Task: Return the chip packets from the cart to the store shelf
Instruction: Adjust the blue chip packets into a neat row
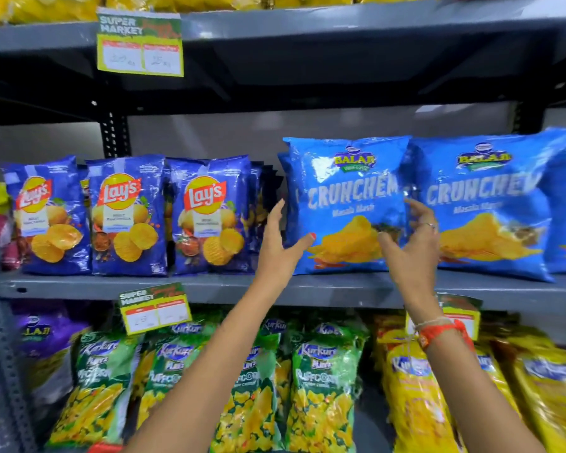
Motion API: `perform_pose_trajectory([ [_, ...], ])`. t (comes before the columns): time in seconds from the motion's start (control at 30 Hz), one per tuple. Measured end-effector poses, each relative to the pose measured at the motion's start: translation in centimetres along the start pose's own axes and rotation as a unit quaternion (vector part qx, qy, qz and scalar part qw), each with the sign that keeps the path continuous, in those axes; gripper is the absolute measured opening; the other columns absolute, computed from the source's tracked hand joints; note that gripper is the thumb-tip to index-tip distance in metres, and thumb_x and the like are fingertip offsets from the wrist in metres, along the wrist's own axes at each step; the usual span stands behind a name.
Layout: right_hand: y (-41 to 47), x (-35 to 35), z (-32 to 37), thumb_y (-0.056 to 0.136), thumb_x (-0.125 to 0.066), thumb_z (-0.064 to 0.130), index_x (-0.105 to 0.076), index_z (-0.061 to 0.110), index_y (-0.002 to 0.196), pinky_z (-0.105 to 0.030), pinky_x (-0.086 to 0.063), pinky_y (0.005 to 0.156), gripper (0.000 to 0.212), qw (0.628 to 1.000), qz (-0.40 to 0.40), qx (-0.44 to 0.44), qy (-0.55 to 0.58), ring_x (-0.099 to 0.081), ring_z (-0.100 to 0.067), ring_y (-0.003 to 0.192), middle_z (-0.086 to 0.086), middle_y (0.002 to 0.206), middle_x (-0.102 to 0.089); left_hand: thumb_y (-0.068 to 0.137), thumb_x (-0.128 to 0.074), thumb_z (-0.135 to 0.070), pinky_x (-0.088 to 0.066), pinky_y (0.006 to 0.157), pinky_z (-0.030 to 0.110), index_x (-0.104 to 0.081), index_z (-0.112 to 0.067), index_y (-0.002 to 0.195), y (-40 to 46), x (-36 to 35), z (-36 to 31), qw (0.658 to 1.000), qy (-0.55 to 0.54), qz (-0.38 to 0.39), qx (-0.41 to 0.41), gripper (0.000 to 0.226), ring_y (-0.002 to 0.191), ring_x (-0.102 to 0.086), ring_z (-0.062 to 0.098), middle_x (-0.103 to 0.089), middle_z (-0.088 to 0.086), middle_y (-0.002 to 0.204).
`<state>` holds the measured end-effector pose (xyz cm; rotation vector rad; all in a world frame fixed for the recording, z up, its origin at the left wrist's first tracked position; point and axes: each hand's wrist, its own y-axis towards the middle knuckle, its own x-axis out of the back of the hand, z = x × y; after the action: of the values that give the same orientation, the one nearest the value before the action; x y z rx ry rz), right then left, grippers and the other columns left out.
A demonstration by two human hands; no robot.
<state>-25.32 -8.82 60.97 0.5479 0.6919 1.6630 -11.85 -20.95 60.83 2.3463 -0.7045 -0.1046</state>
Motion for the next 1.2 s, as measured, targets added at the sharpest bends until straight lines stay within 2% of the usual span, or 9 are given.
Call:
perform_pose_trajectory([
  [0.13, 1.2, 0.3, -1.7, 0.07, -0.073, 0.02, -0.024, 0.003, 0.143, -0.035, -0.029, 0.11, 0.09, 0.989, 0.122, -0.085, -0.015, -0.035, -0.029, 0.137, -0.017, 0.149, -0.035, 0.077, -0.067, -0.002, -0.03, 0.111, 0.031, -0.009, -0.021, 0.145, 0.2, -1.4, 1.0, 0.999, 0.009, 0.045, 0.015, 0.091, 0.136, -0.03, 0.015, -0.025, 0.001, 0.153],
  [0.23, 1.4, 0.0, -2.4, 0.078, -0.07, 0.015, -0.016, 0.007, 0.146, -0.034, -0.029, 0.108, 0.087, 0.98, 0.16, -0.121, -0.015, -0.032, -0.028, 0.14, -0.013, 0.154, -0.029, 0.076, -0.064, 0.004, -0.041, 0.101, 0.033, -0.007, -0.027, 0.145, 0.0, -1.7, 1.2, 0.997, 0.033, 0.073, 0.009, 0.094, 0.122, -0.044, 0.011, -0.032, -0.036, 0.129],
  [0.33, 0.9, -0.1, -2.2, 0.079, -0.069, 0.013, -0.017, 0.008, 0.146, -0.033, -0.033, 0.101, 0.084, 0.98, 0.158, -0.118, -0.018, -0.039, -0.031, 0.134, -0.015, 0.151, -0.035, 0.076, -0.066, 0.002, -0.044, 0.093, 0.026, -0.012, -0.033, 0.144, 0.1, -1.2, 1.5, 0.997, 0.05, 0.057, 0.012, 0.094, 0.108, -0.051, -0.006, -0.032, -0.049, 0.11],
  [0.4, 0.6, -0.2, -1.9, 0.079, -0.067, 0.009, -0.019, 0.007, 0.145, -0.032, -0.035, 0.094, 0.082, 0.98, 0.16, -0.116, -0.017, -0.044, -0.035, 0.127, -0.021, 0.142, -0.044, 0.076, -0.067, 0.001, -0.044, 0.087, 0.018, -0.012, -0.035, 0.143, 0.1, -0.8, 1.4, 0.997, 0.039, 0.058, 0.014, 0.094, 0.103, -0.05, -0.015, -0.033, -0.048, 0.112],
  [0.67, 0.2, -0.6, -2.1, 0.077, -0.068, 0.014, -0.015, 0.01, 0.146, -0.043, -0.036, 0.101, 0.087, 0.978, 0.178, -0.106, -0.026, -0.038, -0.035, 0.13, -0.021, 0.139, -0.045, 0.077, -0.065, 0.002, -0.038, 0.095, 0.025, -0.007, -0.029, 0.145, 0.1, -0.6, 1.4, 0.998, 0.035, 0.048, 0.025, 0.094, 0.122, -0.037, 0.004, -0.032, -0.017, 0.133],
  [0.83, 0.3, 0.7, -2.4, 0.08, -0.068, 0.015, -0.013, 0.014, 0.146, -0.037, -0.036, 0.098, 0.086, 0.974, 0.209, -0.093, 0.001, -0.04, -0.031, 0.132, -0.014, 0.146, -0.038, 0.076, -0.065, 0.004, -0.039, 0.093, 0.026, -0.014, -0.024, 0.145, -0.8, -1.5, 1.0, 0.997, 0.057, -0.043, 0.034, 0.09, 0.126, -0.04, 0.011, -0.034, -0.01, 0.143],
  [1.0, 1.0, 4.4, -3.0, 0.079, -0.064, 0.004, -0.036, 0.015, 0.136, -0.015, -0.041, 0.088, 0.064, 0.995, 0.062, -0.031, 0.068, -0.045, -0.018, 0.128, -0.009, 0.138, -0.049, 0.081, -0.052, 0.006, -0.034, 0.089, 0.001, -0.046, -0.013, 0.127, -4.0, -5.8, -1.7, 0.968, 0.058, -0.203, -0.137, 0.05, 0.118, -0.042, 0.003, -0.047, 0.001, 0.13],
  [1.07, 2.2, 6.8, -3.4, 0.078, -0.06, 0.0, -0.044, 0.013, 0.128, -0.004, -0.042, 0.078, 0.054, 0.997, -0.022, -0.011, 0.072, -0.049, -0.017, 0.12, -0.008, 0.129, -0.054, 0.082, -0.051, -0.001, -0.043, 0.092, 0.016, -0.052, -0.026, 0.117, -4.2, -8.4, -2.4, 0.973, 0.023, -0.159, -0.166, 0.043, 0.114, -0.049, 0.004, -0.05, -0.013, 0.119],
  [1.2, 5.0, 11.5, -5.3, 0.076, -0.06, 0.006, -0.046, 0.009, 0.127, -0.032, -0.036, 0.1, 0.053, 0.992, -0.124, 0.001, -0.024, -0.047, -0.029, 0.118, -0.012, 0.128, -0.054, 0.082, -0.059, -0.009, -0.041, 0.099, 0.025, -0.048, -0.028, 0.12, -2.6, -14.4, -2.9, 0.995, -0.036, -0.001, -0.097, 0.044, 0.108, -0.047, -0.007, -0.05, -0.011, 0.117],
])
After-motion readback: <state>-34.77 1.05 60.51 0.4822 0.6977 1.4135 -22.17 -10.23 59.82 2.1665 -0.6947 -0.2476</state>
